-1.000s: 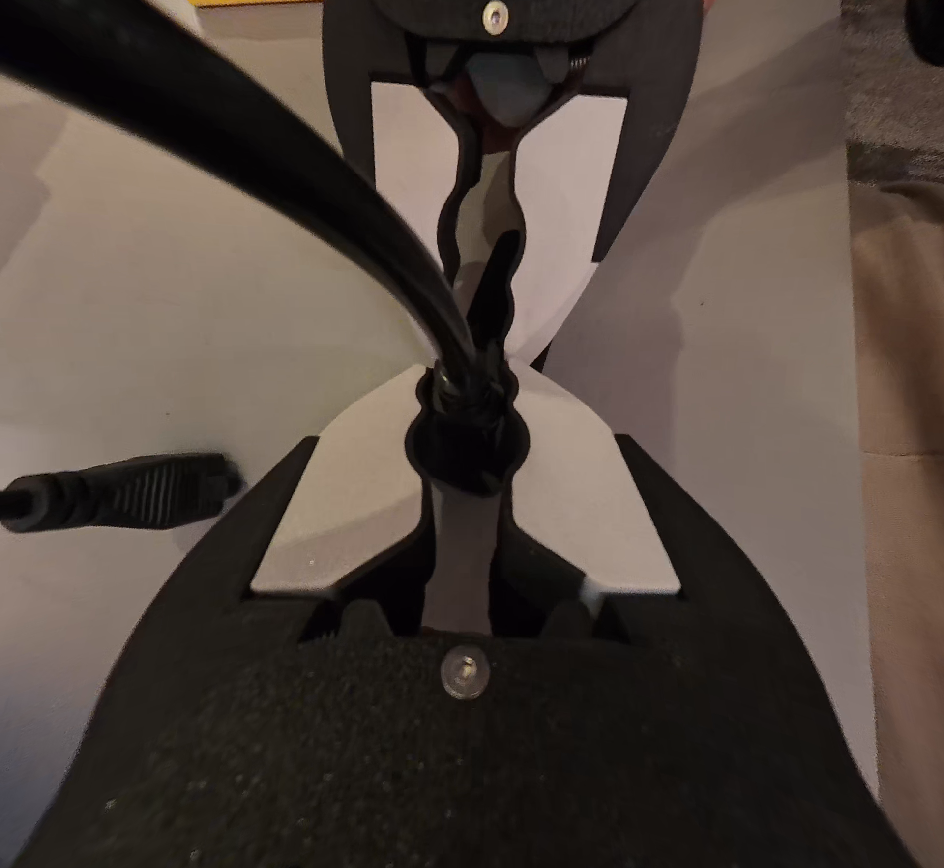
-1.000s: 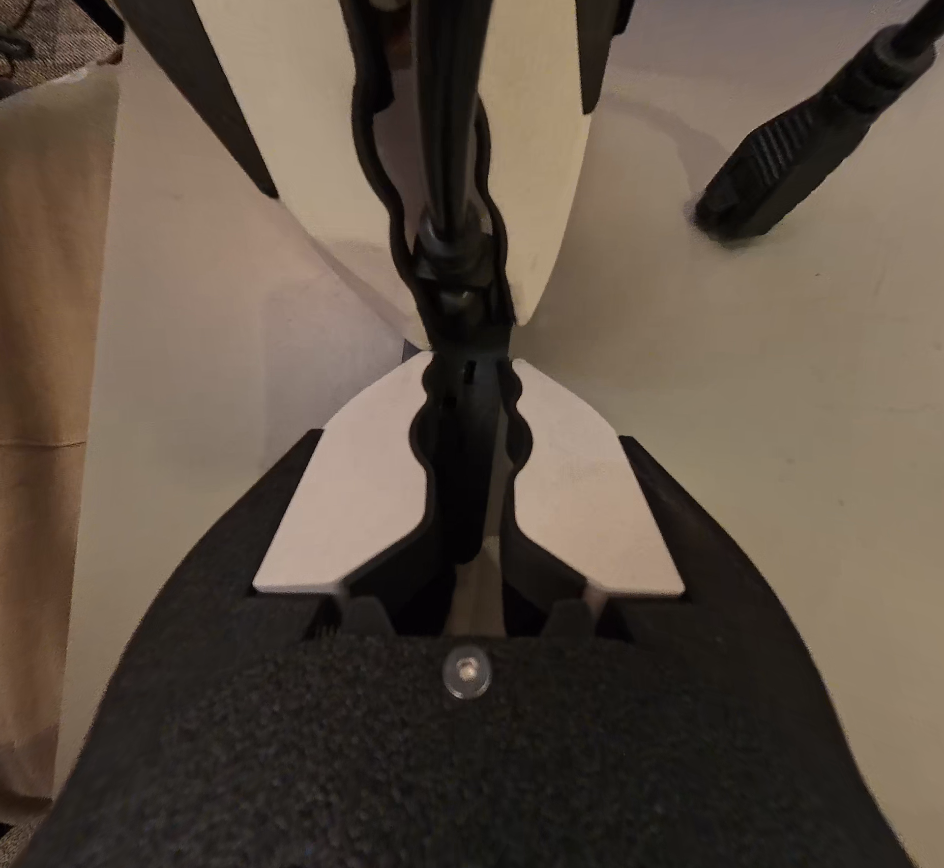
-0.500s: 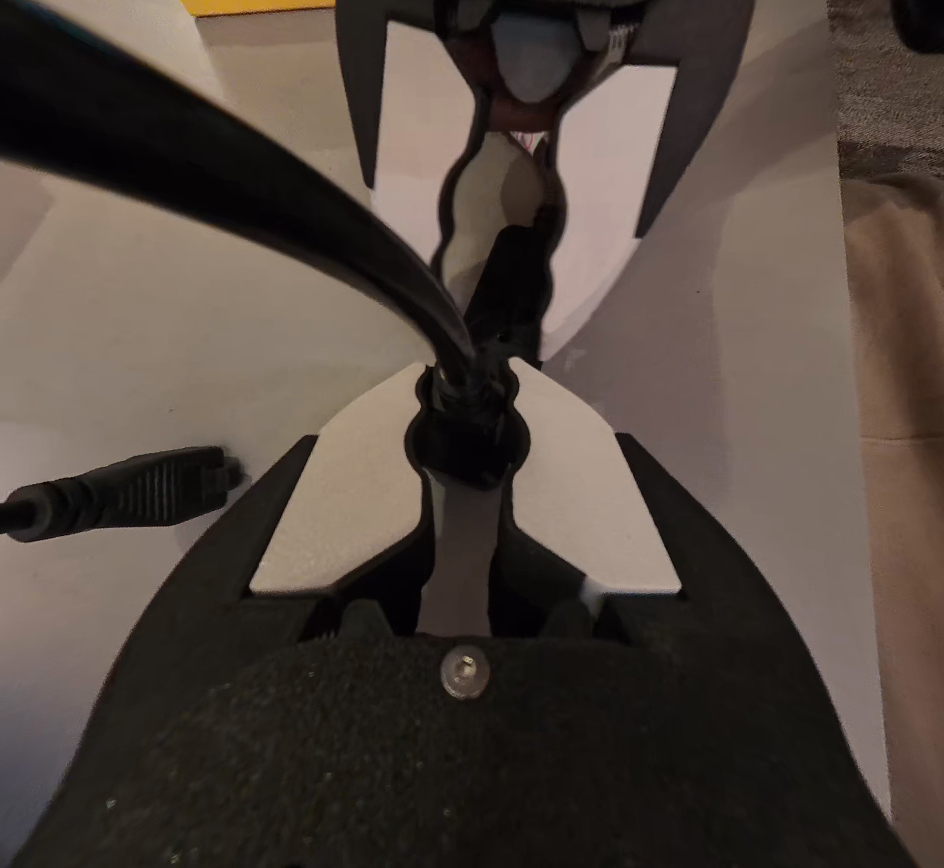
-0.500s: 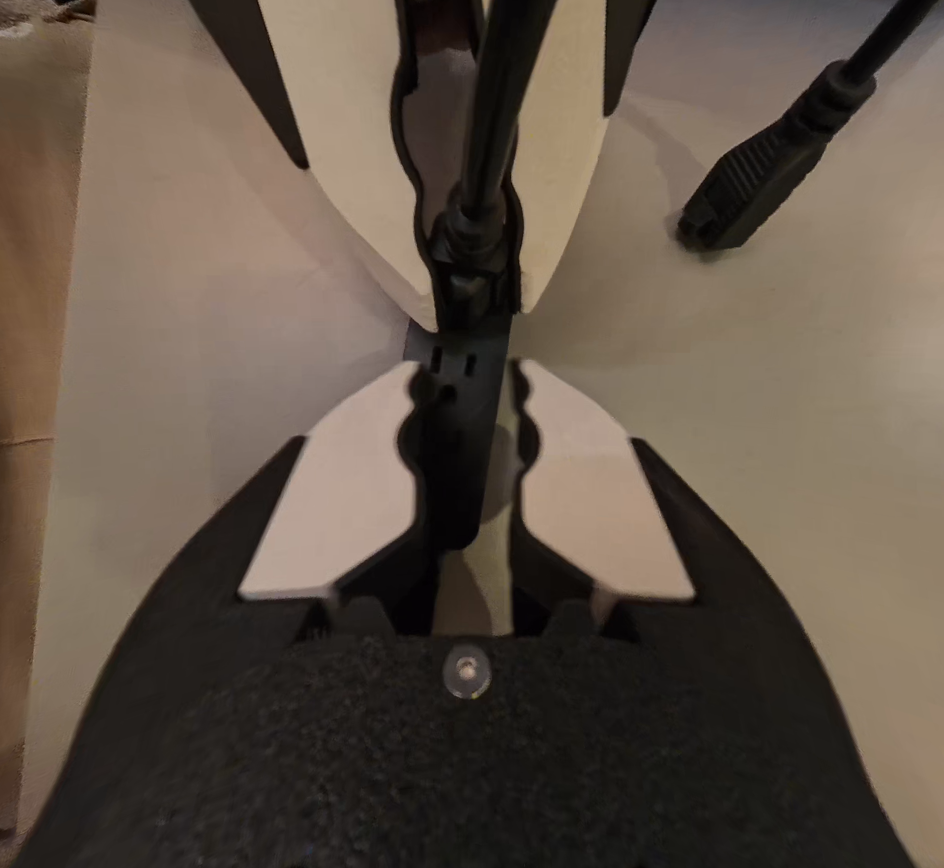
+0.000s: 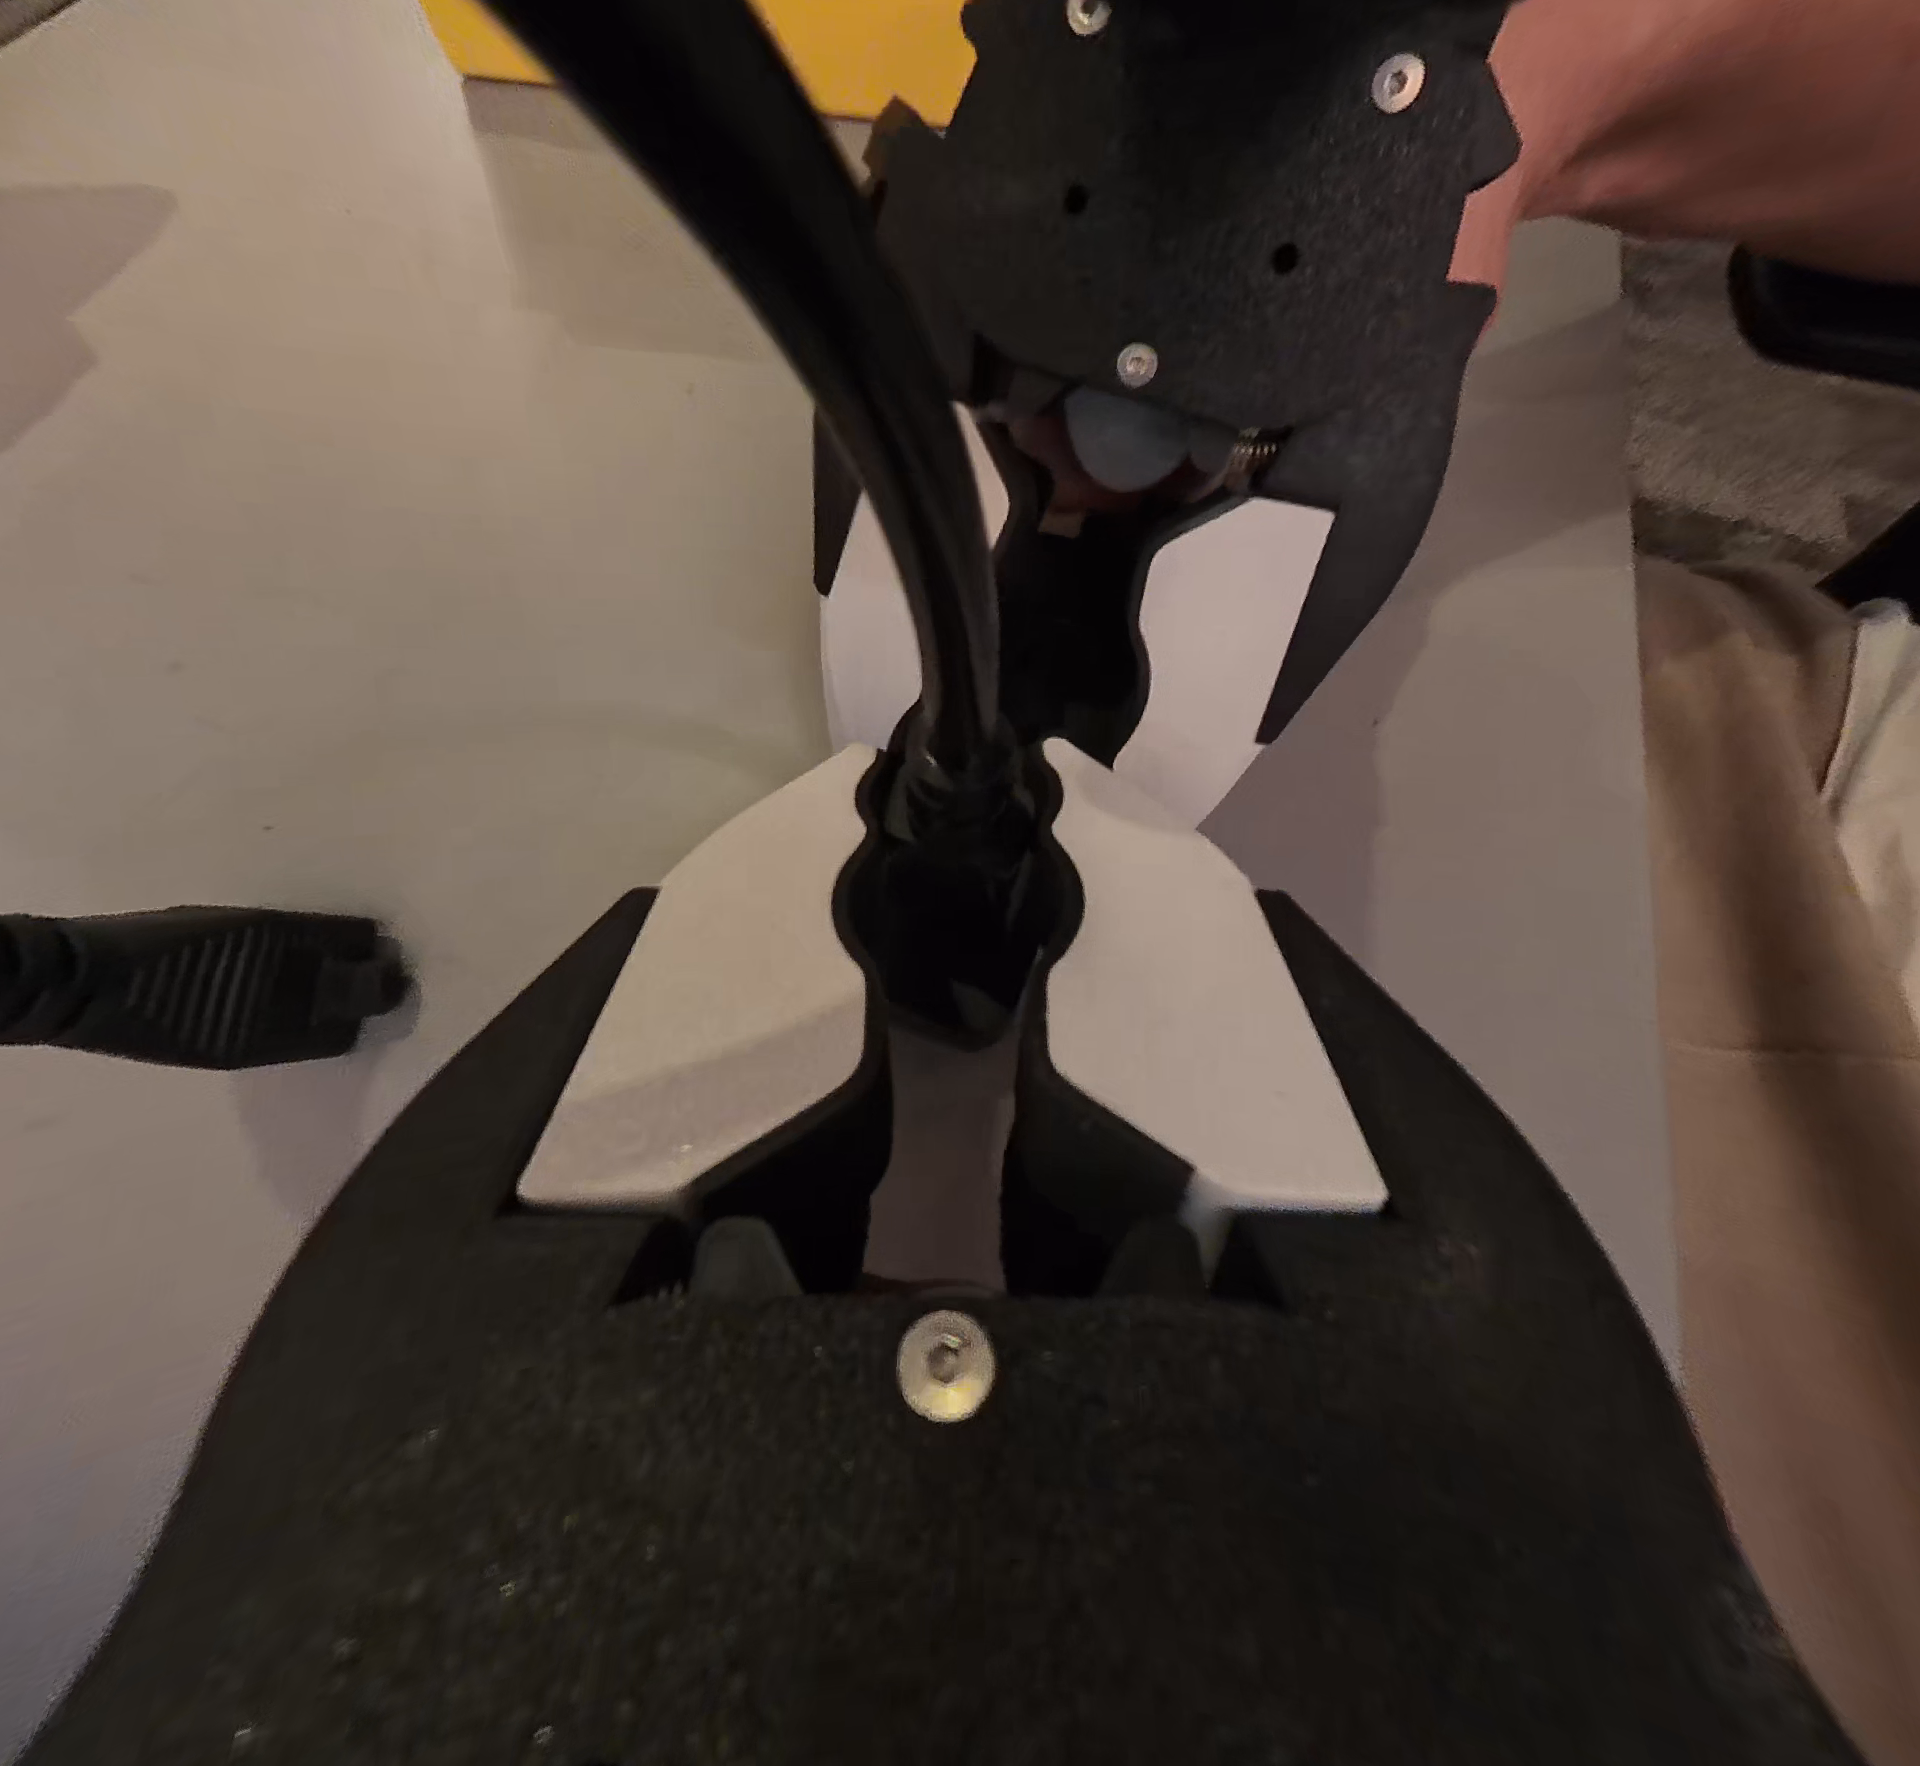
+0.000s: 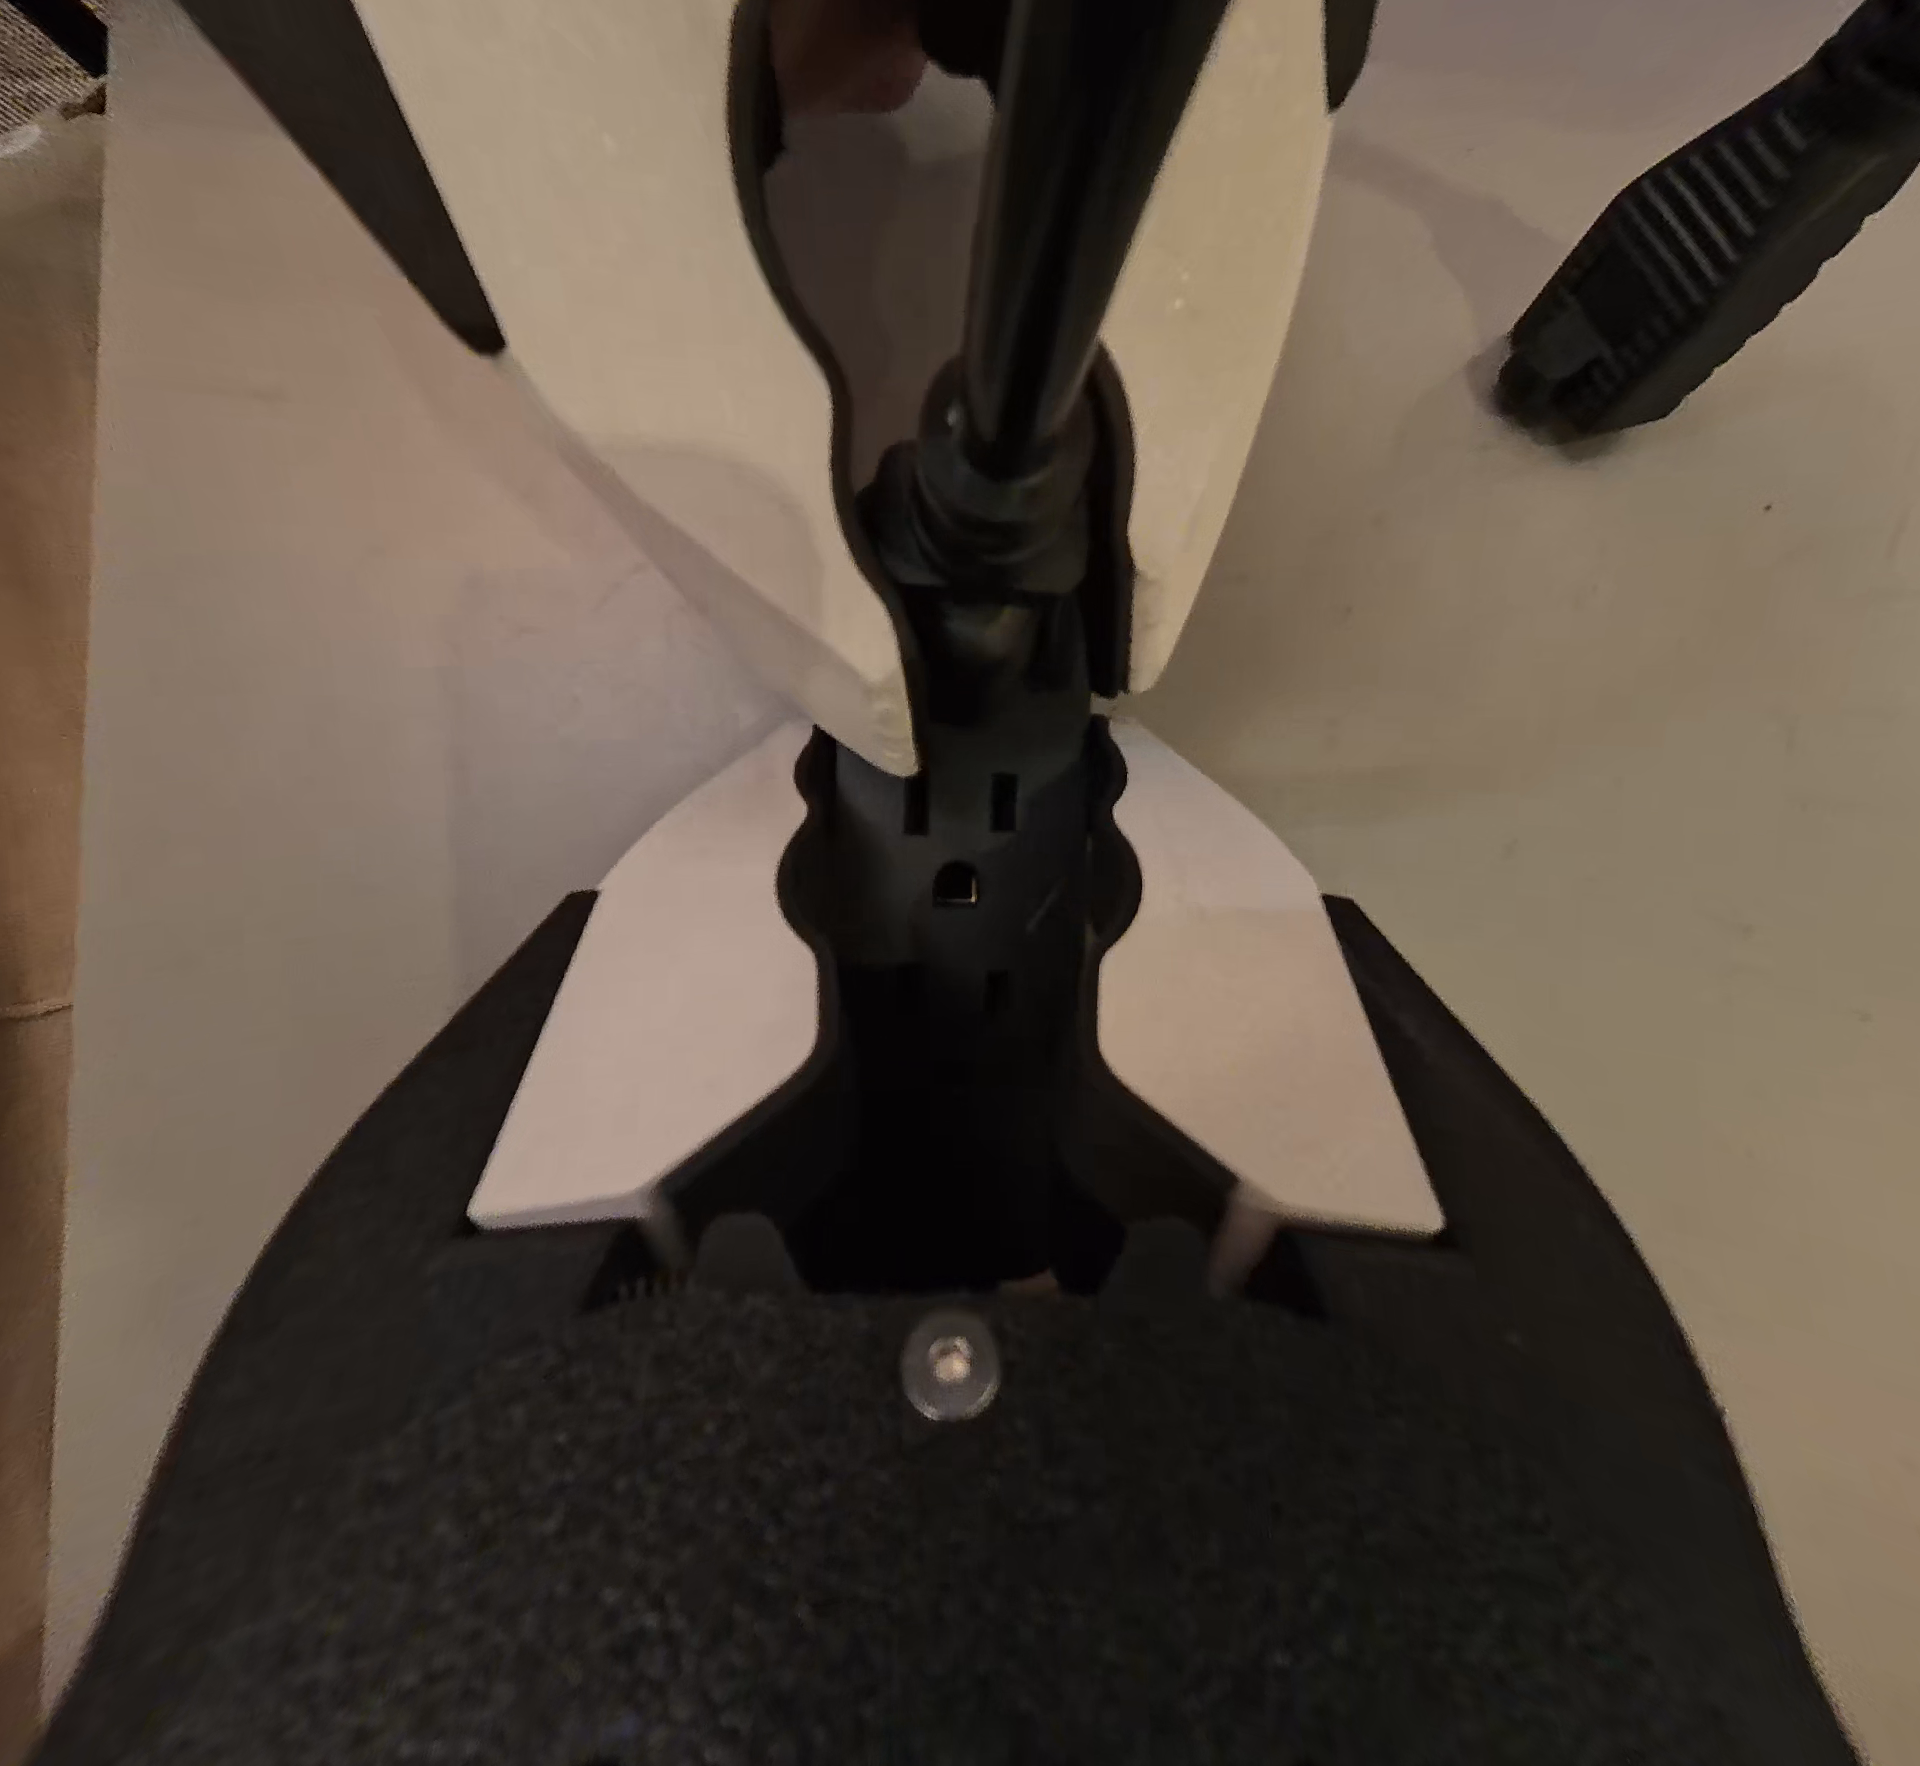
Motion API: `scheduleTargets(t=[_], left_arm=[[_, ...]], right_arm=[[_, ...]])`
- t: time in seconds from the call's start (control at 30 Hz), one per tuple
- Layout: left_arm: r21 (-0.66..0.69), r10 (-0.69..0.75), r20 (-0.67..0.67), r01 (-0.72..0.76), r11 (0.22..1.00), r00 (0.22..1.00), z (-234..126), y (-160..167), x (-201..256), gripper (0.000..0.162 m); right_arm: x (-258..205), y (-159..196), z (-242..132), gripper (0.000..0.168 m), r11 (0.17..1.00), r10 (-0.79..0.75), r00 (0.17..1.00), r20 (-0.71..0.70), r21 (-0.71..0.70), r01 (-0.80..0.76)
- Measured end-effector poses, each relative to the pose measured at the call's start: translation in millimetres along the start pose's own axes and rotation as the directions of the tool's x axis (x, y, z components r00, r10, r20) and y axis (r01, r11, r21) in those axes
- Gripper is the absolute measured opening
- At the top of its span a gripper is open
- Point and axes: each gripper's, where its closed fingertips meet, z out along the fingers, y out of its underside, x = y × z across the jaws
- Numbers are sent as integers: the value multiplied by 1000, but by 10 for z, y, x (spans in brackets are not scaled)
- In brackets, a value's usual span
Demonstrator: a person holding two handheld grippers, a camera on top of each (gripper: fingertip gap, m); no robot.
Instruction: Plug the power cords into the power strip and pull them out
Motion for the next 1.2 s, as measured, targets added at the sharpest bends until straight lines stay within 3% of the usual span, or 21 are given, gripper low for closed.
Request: scheduleTargets(t=[0.1, 0.33, 0.47, 0.57, 0.67, 0.73, 0.8, 0.93, 1.07, 1.13, 1.2], left_arm=[[66, -82, -36, 84, 994, 996, -21, -52, 2, 20], [81, -109, -50, 112, 990, 993, 4, -106, -13, 20], [63, -79, -37, 82, 995, 996, -7, -54, -4, 21], [-26, 30, -15, -30, 999, 999, -20, 21, -51, 23], [-10, 31, -22, -32, 999, 999, -5, 27, -36, 24], [-1, -7, -28, 7, 1000, 1000, -22, 19, -3, 29], [13, -45, -36, 45, 999, 998, -96, 0, 62, 42], [77, -65, 98, 57, 995, 993, -430, -21, 75, 46], [248, -268, 154, 225, 942, 951, -805, -77, 232, 45], [294, -351, 144, 298, 908, 925, -933, -2, 406, 45], [329, -395, 160, 328, 886, 905, -1035, 131, 573, 42]], right_arm=[[-10, -1, -22, 47, 1000, 5, 1000, 15, 3, -5], [16, -11, -22, 47, 999, 43, 998, 36, -7, -43], [7, -4, -1, 48, 1000, 30, 999, 33, -6, -30], [44, -42, 21, 46, 1000, 12, 1000, 9, 20, -12], [74, -52, -5, 46, 999, -52, 999, -14, 11, 52], [62, -55, -86, 63, 996, -88, 995, -35, 2, 88], [42, -130, -261, 65, 997, -7, 1000, -30, 80, 9], [-2, -113, -643, 59, 943, 187, 979, -77, 292, -157], [-335, -172, -1037, 47, 743, 342, 939, 31, 604, -290], [-473, -151, -1194, 47, 658, 384, 921, 64, 681, -322], [-591, -126, -1295, 46, 639, 391, 919, 50, 705, -309]])
